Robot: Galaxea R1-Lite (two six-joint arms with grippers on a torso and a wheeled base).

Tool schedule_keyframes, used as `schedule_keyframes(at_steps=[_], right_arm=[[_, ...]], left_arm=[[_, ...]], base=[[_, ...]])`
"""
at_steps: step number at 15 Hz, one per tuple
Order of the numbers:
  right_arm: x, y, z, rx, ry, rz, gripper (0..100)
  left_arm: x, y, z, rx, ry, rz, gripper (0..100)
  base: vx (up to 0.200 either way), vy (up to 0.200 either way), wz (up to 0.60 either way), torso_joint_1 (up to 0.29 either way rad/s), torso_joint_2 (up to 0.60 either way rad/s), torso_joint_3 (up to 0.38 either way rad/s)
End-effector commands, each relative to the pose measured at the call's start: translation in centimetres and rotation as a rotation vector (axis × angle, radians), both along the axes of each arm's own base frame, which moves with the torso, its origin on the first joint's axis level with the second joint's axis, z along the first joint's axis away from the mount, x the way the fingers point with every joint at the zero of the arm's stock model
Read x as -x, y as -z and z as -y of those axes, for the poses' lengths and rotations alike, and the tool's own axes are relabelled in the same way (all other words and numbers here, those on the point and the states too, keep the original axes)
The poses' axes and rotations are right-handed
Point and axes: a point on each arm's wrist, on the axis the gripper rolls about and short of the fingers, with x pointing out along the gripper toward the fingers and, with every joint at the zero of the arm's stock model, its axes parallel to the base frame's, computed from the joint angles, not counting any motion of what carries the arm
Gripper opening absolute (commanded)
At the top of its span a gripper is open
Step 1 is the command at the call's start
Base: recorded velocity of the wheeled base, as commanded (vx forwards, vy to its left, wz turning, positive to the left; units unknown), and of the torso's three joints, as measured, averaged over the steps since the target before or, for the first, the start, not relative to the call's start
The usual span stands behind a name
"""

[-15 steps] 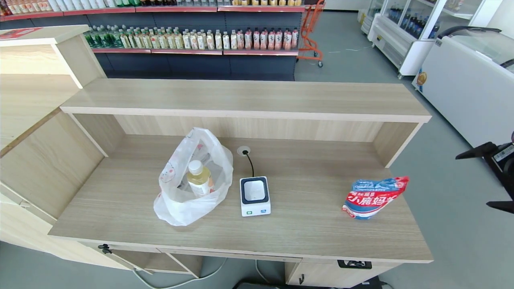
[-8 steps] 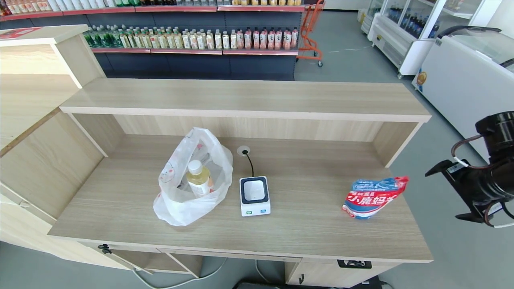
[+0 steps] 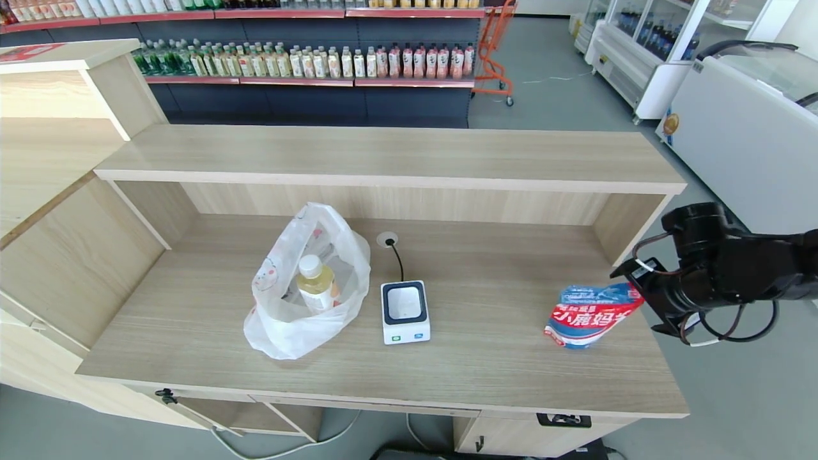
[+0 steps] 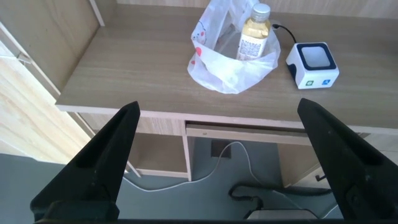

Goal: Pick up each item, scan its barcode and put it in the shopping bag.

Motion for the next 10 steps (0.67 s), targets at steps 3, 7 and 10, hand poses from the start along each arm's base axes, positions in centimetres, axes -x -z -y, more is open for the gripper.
schedule_keyframes(at_steps=[3, 7, 10], right_arm=[[-1.7, 3.7, -2.0, 0.034, -0.079, -0.066, 100], [-2.3, 5.5, -2.4, 0.117, -0.114, -0.091, 0], [-2.3, 6.9, -2.8, 0.205, -0.164, -0.141, 0]], left_arm=[[0.0, 0.0, 0.0, 0.000, 0.000, 0.001, 100], [0.0, 0.0, 0.0, 0.000, 0.000, 0.001, 100], [0.0, 0.0, 0.0, 0.000, 0.000, 0.001, 100]], base=[[0.000, 0.000, 0.00, 0.000, 0.00, 0.000], [0.000, 0.000, 0.00, 0.000, 0.00, 0.000], [0.000, 0.000, 0.00, 0.000, 0.00, 0.000]])
